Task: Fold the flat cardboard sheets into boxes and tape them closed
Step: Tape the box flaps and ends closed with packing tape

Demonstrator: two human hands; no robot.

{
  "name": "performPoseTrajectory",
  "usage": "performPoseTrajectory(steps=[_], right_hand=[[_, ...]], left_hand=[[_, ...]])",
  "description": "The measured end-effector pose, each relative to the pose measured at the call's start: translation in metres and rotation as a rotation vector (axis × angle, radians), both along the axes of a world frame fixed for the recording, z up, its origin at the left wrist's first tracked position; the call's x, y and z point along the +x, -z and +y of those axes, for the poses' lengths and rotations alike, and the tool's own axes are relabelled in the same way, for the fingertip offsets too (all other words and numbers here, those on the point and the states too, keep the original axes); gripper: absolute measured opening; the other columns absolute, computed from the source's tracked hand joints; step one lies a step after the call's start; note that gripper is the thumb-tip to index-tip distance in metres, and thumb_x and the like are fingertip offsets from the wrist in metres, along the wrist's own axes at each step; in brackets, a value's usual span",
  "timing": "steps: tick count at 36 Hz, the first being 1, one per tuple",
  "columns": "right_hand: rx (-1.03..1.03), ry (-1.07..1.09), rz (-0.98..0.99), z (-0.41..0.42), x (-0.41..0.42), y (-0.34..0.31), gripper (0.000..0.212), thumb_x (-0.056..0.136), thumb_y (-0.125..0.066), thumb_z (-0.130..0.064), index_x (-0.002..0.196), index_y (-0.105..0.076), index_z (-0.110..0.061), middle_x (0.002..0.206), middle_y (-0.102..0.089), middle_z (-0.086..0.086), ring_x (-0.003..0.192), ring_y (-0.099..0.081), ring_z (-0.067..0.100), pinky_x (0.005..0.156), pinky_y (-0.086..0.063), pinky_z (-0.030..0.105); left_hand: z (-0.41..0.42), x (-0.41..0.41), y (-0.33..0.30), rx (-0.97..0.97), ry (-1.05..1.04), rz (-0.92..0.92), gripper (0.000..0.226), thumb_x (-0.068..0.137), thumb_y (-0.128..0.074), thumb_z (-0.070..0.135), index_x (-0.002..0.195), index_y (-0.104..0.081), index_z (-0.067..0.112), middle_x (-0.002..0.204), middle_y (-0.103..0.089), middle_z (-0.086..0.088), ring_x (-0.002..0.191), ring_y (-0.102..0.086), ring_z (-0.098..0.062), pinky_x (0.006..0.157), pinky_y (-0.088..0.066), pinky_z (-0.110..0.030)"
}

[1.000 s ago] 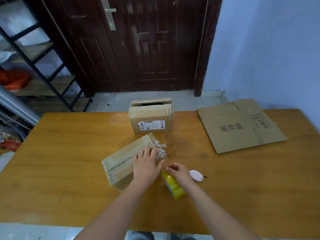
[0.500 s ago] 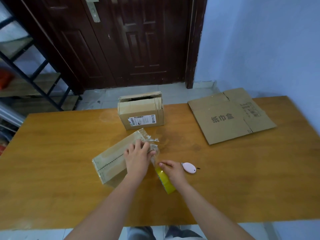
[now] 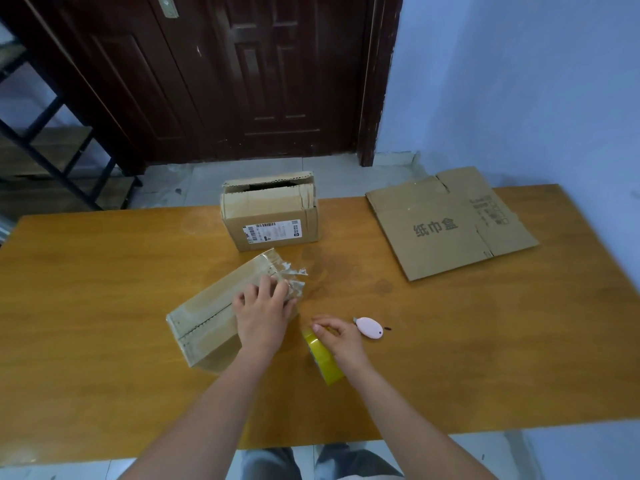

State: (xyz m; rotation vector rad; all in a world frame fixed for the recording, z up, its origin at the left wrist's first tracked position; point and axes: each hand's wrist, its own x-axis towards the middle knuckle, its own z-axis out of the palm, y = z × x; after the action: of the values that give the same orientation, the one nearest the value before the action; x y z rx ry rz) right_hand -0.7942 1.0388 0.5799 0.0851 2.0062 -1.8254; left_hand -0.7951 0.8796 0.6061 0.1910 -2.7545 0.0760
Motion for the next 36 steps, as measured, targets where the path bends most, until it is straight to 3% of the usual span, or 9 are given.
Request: performPoseTrajectory(steps=[7, 11, 14, 17, 21, 25, 28, 31, 36], right_hand=[[0.035, -0.007, -0.014, -0.001, -0.002, -0.001, 0.007, 0.086, -0.065, -0.012, 0.091, -0.071, -0.013, 0.103, -0.067, -0.002, 0.098, -0.06, 0.005, 0.082, -0.043, 0.01], [0.077, -0.002, -0.009, -0.003, -0.006, -0.007, 0.007, 0.087, -0.065, -0.01, 0.088, -0.071, -0.012, 0.092, -0.067, -0.008, 0.082, -0.061, -0.008, 0.075, -0.043, 0.008], [0.145, -0.026, 0.006, -0.005, -0.011, -0.014, 0.014, 0.087, -0.065, -0.011, 0.078, -0.068, -0.022, 0.082, -0.065, -0.014, 0.078, -0.059, -0.001, 0.07, -0.043, 0.009], [0.273, -0.05, 0.024, -0.002, -0.019, -0.018, 0.006, 0.086, -0.066, -0.014, 0.081, -0.07, -0.014, 0.076, -0.064, -0.007, 0.077, -0.057, 0.01, 0.063, -0.04, 0.012], [0.401, -0.115, 0.004, 0.008, -0.026, -0.024, 0.009, 0.086, -0.066, -0.016, 0.078, -0.066, -0.016, 0.071, -0.061, -0.006, 0.077, -0.056, 0.012, 0.063, -0.036, 0.023], [0.433, -0.154, -0.028, 0.015, -0.024, -0.025, 0.023, 0.086, -0.066, -0.016, 0.065, -0.059, -0.021, 0.062, -0.056, -0.012, 0.063, -0.052, 0.005, 0.051, -0.034, 0.01], [0.429, -0.185, -0.036, 0.016, -0.022, -0.027, 0.03, 0.085, -0.067, -0.015, 0.06, -0.056, -0.026, 0.044, -0.056, -0.015, 0.056, -0.047, -0.003, 0.047, -0.034, 0.007], [0.451, -0.208, 0.013, 0.017, -0.021, -0.034, 0.039, 0.088, -0.063, -0.012, 0.055, -0.048, -0.027, 0.038, -0.051, -0.026, 0.052, -0.04, -0.005, 0.048, -0.034, 0.01], [0.41, -0.094, 0.048, 0.025, -0.025, -0.034, 0.041, 0.085, -0.062, -0.005, 0.052, -0.05, -0.027, 0.042, -0.052, -0.015, 0.054, -0.042, -0.003, 0.05, -0.033, 0.014]], left_hand=[[-0.017, 0.004, -0.004, -0.001, 0.087, -0.027, 0.051, 0.057, -0.086, 0.037, 0.093, -0.055, 0.019, 0.094, -0.062, -0.008, 0.075, -0.054, -0.031, 0.069, -0.045, -0.041], [-0.036, 0.012, -0.009, 0.033, 0.151, -0.059, 0.06, 0.055, -0.086, 0.04, 0.095, -0.044, 0.024, 0.096, -0.062, -0.003, 0.079, -0.053, -0.029, 0.07, -0.045, -0.04], [-0.055, 0.022, -0.014, 0.055, 0.183, -0.085, 0.061, 0.053, -0.088, 0.037, 0.093, -0.043, 0.025, 0.095, -0.06, -0.001, 0.083, -0.044, -0.024, 0.072, -0.04, -0.038], [-0.07, 0.031, -0.018, 0.098, 0.153, -0.129, 0.062, 0.051, -0.088, 0.032, 0.092, -0.043, 0.025, 0.096, -0.059, 0.0, 0.086, -0.041, -0.023, 0.073, -0.038, -0.037], [-0.067, 0.039, -0.026, 0.186, 0.103, -0.097, 0.034, 0.072, -0.062, 0.042, 0.097, -0.052, 0.022, 0.105, -0.054, -0.001, 0.095, -0.046, -0.024, 0.086, -0.036, -0.038], [-0.025, 0.04, -0.04, 0.343, 0.221, -0.125, 0.041, 0.083, -0.044, 0.045, 0.107, -0.055, 0.014, 0.11, -0.056, -0.004, 0.105, -0.051, -0.021, 0.092, -0.044, -0.034], [0.013, 0.031, -0.045, 0.605, 0.28, -0.419, 0.047, 0.093, -0.044, 0.05, 0.125, -0.049, 0.016, 0.122, -0.053, 0.001, 0.11, -0.053, -0.013, 0.089, -0.047, -0.029], [0.04, 0.02, -0.034, 0.873, 0.114, -0.628, 0.064, 0.089, -0.049, 0.055, 0.138, -0.038, 0.015, 0.134, -0.047, 0.001, 0.121, -0.047, -0.014, 0.097, -0.04, -0.026], [0.057, 0.009, -0.02, 1.205, -0.032, -0.702, 0.044, 0.084, -0.066, 0.041, 0.114, -0.054, 0.011, 0.101, -0.059, 0.0, 0.097, -0.055, -0.013, 0.077, -0.045, -0.022]])
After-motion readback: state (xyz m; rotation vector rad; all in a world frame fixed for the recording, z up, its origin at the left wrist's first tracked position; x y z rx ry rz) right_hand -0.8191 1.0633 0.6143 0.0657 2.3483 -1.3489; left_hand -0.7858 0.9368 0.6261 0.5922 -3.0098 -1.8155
